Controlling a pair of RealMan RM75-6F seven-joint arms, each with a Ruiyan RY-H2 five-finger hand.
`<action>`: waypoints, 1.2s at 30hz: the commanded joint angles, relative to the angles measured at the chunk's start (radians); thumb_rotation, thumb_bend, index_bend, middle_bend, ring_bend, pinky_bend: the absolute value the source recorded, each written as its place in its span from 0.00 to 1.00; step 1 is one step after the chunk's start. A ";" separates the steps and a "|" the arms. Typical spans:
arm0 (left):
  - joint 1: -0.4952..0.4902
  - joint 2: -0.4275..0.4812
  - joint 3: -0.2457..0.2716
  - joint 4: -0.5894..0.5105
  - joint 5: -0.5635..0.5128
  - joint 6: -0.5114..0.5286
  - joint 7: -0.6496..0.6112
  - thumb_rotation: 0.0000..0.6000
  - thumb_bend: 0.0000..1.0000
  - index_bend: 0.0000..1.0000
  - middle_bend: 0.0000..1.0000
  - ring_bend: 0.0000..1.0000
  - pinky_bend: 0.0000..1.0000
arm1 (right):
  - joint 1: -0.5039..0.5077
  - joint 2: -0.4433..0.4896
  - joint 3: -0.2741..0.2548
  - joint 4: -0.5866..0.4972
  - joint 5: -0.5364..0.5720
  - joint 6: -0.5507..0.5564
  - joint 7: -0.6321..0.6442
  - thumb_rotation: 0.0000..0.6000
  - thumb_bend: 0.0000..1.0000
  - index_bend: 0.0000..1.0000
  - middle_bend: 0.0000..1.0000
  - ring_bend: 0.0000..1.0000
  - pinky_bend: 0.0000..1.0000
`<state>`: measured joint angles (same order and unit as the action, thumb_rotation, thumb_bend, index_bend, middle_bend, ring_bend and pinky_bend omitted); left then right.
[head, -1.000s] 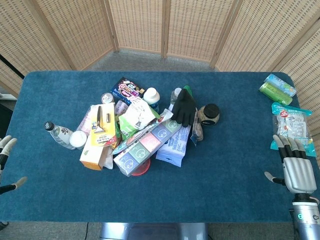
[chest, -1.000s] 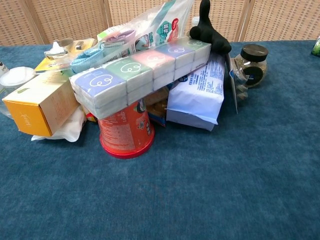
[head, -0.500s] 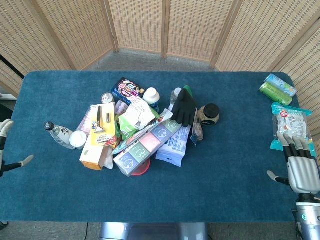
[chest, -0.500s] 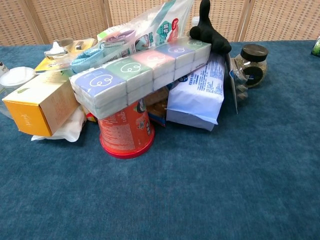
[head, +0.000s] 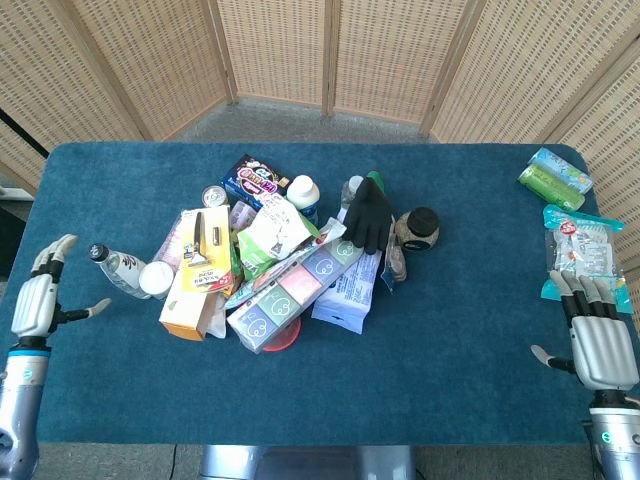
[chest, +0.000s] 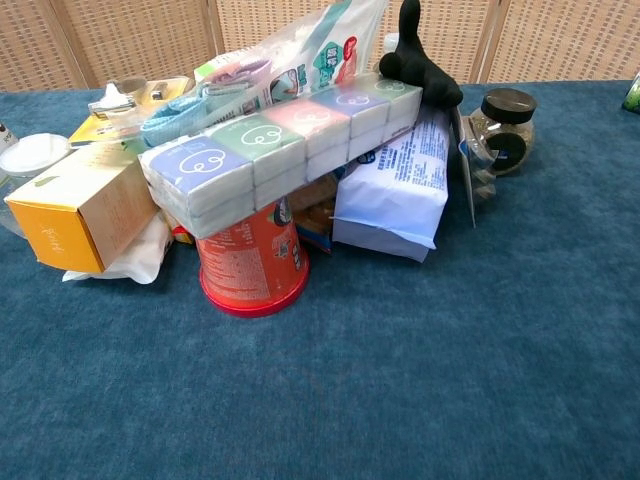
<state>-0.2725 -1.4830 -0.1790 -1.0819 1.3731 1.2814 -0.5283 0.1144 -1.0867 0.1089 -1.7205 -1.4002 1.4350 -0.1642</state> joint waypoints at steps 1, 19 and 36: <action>-0.026 -0.024 -0.012 0.021 -0.010 -0.027 0.003 1.00 0.00 0.00 0.00 0.00 0.00 | 0.000 0.001 0.001 0.000 0.004 -0.001 0.003 1.00 0.00 0.00 0.00 0.00 0.00; -0.143 -0.154 -0.037 0.111 -0.018 -0.108 -0.004 1.00 0.00 0.44 0.40 0.36 0.58 | -0.003 0.014 0.004 -0.005 0.005 0.003 0.037 1.00 0.00 0.00 0.00 0.00 0.00; -0.055 0.022 -0.082 -0.069 -0.009 0.102 0.038 1.00 0.03 0.83 0.81 0.73 0.82 | -0.003 0.017 -0.004 -0.019 0.003 -0.001 0.026 1.00 0.00 0.00 0.00 0.00 0.00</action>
<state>-0.3451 -1.4988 -0.2497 -1.1108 1.3566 1.3509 -0.4973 0.1109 -1.0700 0.1052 -1.7394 -1.3964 1.4341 -0.1385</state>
